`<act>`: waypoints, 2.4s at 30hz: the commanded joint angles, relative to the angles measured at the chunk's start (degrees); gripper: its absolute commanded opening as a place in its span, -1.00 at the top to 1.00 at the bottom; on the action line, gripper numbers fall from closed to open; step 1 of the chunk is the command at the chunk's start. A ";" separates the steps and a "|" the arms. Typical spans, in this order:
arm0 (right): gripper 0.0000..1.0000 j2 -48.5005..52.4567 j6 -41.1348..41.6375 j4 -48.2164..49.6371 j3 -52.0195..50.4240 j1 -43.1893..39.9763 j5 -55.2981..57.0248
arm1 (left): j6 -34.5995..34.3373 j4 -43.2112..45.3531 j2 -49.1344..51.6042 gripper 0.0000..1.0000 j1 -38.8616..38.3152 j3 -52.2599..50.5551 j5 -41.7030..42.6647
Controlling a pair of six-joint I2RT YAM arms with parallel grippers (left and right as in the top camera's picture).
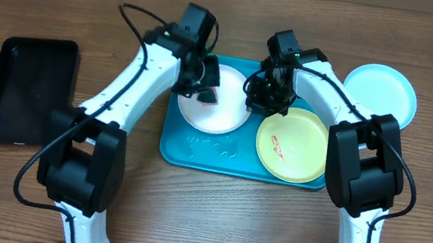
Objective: Clean dirty plates on tray and stack at the side
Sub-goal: 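Scrub the white plate with the left-held sponge while the right gripper holds it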
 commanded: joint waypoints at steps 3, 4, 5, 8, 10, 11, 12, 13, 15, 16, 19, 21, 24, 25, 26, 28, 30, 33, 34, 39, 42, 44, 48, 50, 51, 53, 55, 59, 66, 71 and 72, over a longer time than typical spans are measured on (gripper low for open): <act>0.93 2.40 0.28 0.55 -1.27 0.22 2.51 | -3.50 6.95 0.79 0.92 -1.16 -4.59 3.06; 0.93 2.40 0.28 0.57 -1.27 0.22 2.51 | -4.00 7.91 1.11 0.91 -1.16 -4.92 3.06; 0.93 2.40 0.28 0.57 -1.27 0.22 2.51 | -4.31 8.37 1.36 0.91 -1.16 -5.05 3.06; 0.93 2.40 0.28 0.57 -1.27 0.22 2.51 | -4.28 9.92 3.04 0.92 -1.16 -5.09 3.02; 0.93 2.40 0.28 0.55 -1.27 0.22 2.51 | -4.26 10.99 4.35 0.91 -1.11 -5.09 2.99; 0.93 2.40 0.28 0.55 -1.27 0.22 2.51 | -4.24 11.82 5.09 0.91 -1.05 -5.09 2.97; 0.93 2.40 0.28 0.52 -1.27 0.22 2.51 | -4.22 12.63 5.88 0.91 -0.98 -5.07 2.84; 0.93 2.40 0.28 0.50 -1.27 0.22 2.51 | -4.24 13.27 6.56 0.92 -0.79 -5.07 2.89; 0.93 2.40 0.26 0.48 -1.27 0.22 2.51 | -4.22 14.01 7.76 0.92 -0.33 -5.07 3.02; 0.93 2.40 0.26 0.48 -1.27 0.22 2.51 | -4.11 14.01 7.91 0.92 -0.09 -5.07 2.82; 0.93 2.40 0.26 0.50 -1.27 0.22 2.54 | -3.89 13.31 8.24 0.89 1.57 -5.07 1.57; 0.93 2.40 0.26 0.52 -1.27 0.22 2.54 | -3.82 12.28 8.22 0.87 2.62 -5.01 1.44; 0.93 2.40 0.24 0.52 -1.27 0.22 2.56 | -3.74 9.40 8.22 0.91 4.61 -4.96 0.90; 0.92 2.40 0.24 0.52 -1.27 0.22 2.80 | -3.19 8.20 8.20 0.92 5.42 -4.83 0.81; 0.93 2.40 0.24 0.50 -1.27 0.22 3.17 | -2.29 7.41 8.20 0.92 6.10 -4.66 0.79; 0.92 2.40 0.24 0.50 -1.27 0.22 3.56 | -1.18 5.33 8.20 0.92 7.54 -3.96 -0.70; 0.93 2.40 0.24 0.50 -1.27 0.22 3.58 | -0.70 3.34 8.20 0.92 8.22 -2.93 -2.23; 0.92 2.40 0.24 0.52 -1.27 0.22 3.58 | 0.28 0.04 8.20 0.92 8.52 -0.31 -2.60; 0.93 2.40 0.26 0.55 -1.27 0.22 3.58 | 0.31 -0.66 8.20 0.92 8.44 0.61 -2.60; 0.93 2.40 0.26 1.03 -1.27 0.22 3.56 | 0.26 0.33 8.20 0.92 5.73 2.71 3.28; 0.93 2.40 0.28 1.16 -1.27 0.22 3.56 | -0.48 2.16 8.22 0.92 2.91 2.51 4.37; 0.93 2.40 0.28 1.14 -1.27 0.22 3.56 | -0.83 4.20 8.22 0.92 0.94 2.21 4.28; 0.93 2.40 0.26 1.05 -1.27 0.22 3.56 | -0.90 7.65 8.28 0.91 -2.56 2.10 3.23; 0.93 2.40 0.26 0.87 -1.27 0.22 3.58 | -1.22 8.22 8.33 0.92 -3.43 2.10 1.03; 0.93 2.40 0.26 0.76 -1.27 0.22 3.58 | -1.27 8.17 8.37 0.91 -3.48 2.10 -0.37; 0.93 2.40 0.26 0.70 -1.27 0.22 3.58 | -1.27 7.89 8.50 0.92 -3.37 2.10 -2.12; 0.93 2.40 0.26 0.70 -1.27 0.22 3.58 | -1.22 7.15 8.59 0.91 -2.69 2.10 -3.87; 0.92 2.40 0.26 0.72 -1.27 0.22 3.58 | -1.16 4.50 8.61 0.92 -1.07 2.10 -12.52; 0.93 2.40 0.24 0.66 -1.27 0.22 3.58 | 1.07 -2.43 8.48 0.92 0.04 3.54 -29.81; 0.93 2.40 0.24 0.70 -1.27 0.22 3.58 | -0.07 -9.86 8.46 0.92 0.04 10.36 -28.28; 0.93 2.40 0.24 0.70 -1.27 0.22 3.58 | -0.07 -11.26 8.46 0.91 0.04 12.22 -25.53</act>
